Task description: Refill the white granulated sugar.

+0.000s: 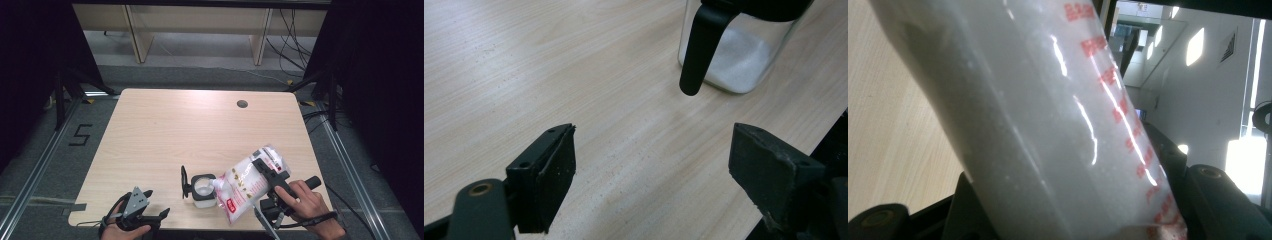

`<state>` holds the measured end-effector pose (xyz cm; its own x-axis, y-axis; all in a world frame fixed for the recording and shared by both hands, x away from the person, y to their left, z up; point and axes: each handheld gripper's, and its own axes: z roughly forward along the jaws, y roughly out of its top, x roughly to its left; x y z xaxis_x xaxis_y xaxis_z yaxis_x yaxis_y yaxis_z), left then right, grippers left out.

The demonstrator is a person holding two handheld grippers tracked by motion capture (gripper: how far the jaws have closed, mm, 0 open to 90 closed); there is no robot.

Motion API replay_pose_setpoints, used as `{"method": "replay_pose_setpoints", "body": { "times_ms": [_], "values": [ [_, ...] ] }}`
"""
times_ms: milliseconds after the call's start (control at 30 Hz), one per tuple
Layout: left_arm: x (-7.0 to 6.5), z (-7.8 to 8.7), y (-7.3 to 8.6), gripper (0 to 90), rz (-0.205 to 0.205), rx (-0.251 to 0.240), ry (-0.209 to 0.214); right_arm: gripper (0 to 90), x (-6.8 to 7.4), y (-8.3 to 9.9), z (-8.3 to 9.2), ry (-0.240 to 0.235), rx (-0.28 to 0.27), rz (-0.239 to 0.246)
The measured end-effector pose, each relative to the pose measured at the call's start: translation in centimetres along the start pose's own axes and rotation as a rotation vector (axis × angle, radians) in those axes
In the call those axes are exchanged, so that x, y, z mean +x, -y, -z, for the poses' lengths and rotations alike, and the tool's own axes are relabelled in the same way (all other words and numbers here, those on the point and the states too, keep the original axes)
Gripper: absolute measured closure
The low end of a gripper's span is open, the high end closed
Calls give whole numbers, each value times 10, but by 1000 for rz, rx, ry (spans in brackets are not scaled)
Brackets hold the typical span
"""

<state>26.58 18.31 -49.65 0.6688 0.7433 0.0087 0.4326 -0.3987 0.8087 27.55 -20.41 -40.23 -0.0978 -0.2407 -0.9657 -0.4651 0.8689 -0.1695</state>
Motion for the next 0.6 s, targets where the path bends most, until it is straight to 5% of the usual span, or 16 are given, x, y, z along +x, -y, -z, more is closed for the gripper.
{"method": "replay_pose_setpoints", "body": {
  "times_ms": [133, 200, 233, 267, 400, 433, 467, 533, 567, 600],
  "values": [
    [-1, -1, 0, 184, 24, -17, 2, 483, 1, 1, 1, 1, 15, -28],
    [1, 0, 0, 184, -17, 0, 2, 482, 0, 1, 1, 3, 16, -21],
    [1, 0, -1, 184, -9, 2, -7, 483, 0, 1, 2, 0, 20, -23],
    [-2, -2, 0, 184, 42, -21, 2, 482, 0, 1, 2, -1, 18, -24],
    [1, 0, -1, 184, -16, 3, 2, 483, -4, -2, 1, 10, -1, 29],
    [1, 0, -1, 184, -8, 1, -7, 483, -3, -3, 2, 5, 6, 14],
    [-2, -2, 0, 184, 43, -24, 3, 483, -1, -2, 1, 18, -13, 1],
    [1, 1, -1, 184, -14, 5, 1, 483, -2, -4, 1, 1, -1, 16],
    [-1, 1, 0, 184, 12, 2, -1, 483, -2, -5, 1, -1, -1, 19],
    [2, 1, -1, 184, -22, 11, -6, 483, -2, -5, 1, -1, 0, 26]
  ]
}}
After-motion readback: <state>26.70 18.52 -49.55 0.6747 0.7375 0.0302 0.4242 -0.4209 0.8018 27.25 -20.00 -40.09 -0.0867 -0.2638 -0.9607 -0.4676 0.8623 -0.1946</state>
